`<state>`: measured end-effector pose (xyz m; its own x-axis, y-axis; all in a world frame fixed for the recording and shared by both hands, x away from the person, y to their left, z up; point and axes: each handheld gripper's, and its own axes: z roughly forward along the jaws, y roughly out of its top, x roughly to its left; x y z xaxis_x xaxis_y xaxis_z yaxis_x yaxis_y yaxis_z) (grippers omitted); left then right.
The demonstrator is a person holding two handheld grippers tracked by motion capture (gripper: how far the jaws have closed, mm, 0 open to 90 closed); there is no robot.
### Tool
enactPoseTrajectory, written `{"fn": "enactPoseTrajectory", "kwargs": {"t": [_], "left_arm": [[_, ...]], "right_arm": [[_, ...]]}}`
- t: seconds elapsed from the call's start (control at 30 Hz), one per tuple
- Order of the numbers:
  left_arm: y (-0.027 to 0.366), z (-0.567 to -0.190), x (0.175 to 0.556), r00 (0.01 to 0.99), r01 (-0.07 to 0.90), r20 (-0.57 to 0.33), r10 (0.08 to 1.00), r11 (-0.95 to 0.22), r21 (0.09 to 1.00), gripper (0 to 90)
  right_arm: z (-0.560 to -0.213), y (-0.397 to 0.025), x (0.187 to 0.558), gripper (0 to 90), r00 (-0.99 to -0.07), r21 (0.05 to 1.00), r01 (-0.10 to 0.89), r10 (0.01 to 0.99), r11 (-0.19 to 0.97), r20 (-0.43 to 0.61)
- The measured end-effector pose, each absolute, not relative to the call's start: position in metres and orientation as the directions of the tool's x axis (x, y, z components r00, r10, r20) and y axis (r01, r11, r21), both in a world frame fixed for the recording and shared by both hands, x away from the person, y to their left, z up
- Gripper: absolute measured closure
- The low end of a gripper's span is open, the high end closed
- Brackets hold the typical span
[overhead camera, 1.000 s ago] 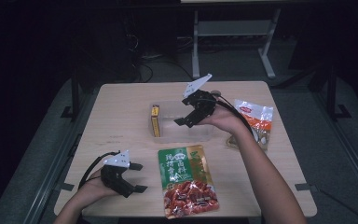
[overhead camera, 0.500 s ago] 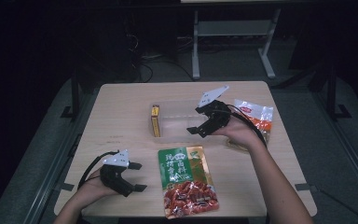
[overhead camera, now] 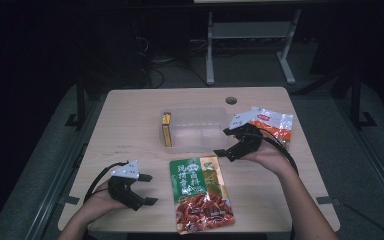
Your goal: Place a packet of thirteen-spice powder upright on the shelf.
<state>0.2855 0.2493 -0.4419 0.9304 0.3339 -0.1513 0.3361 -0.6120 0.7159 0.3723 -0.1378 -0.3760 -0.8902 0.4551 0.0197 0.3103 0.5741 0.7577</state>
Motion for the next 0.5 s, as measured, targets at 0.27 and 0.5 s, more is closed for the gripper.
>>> {"fn": "enactPoseTrajectory", "kwargs": {"t": [0.27,0.5], "left_arm": [[0.249,-0.442,0.285,0.927,0.342,-0.153,0.343,-0.606,0.718,15.2],[0.25,-0.442,0.284,0.925,0.345,-0.153,0.348,-0.602,0.72,15.2]], "right_arm": [[-0.394,-0.156,0.347,14.3,-0.878,0.758,0.333,0.477,0.561,0.033],[-0.413,-0.17,0.33,14.7,-0.871,0.735,0.365,0.488,0.571,0.053]]}}
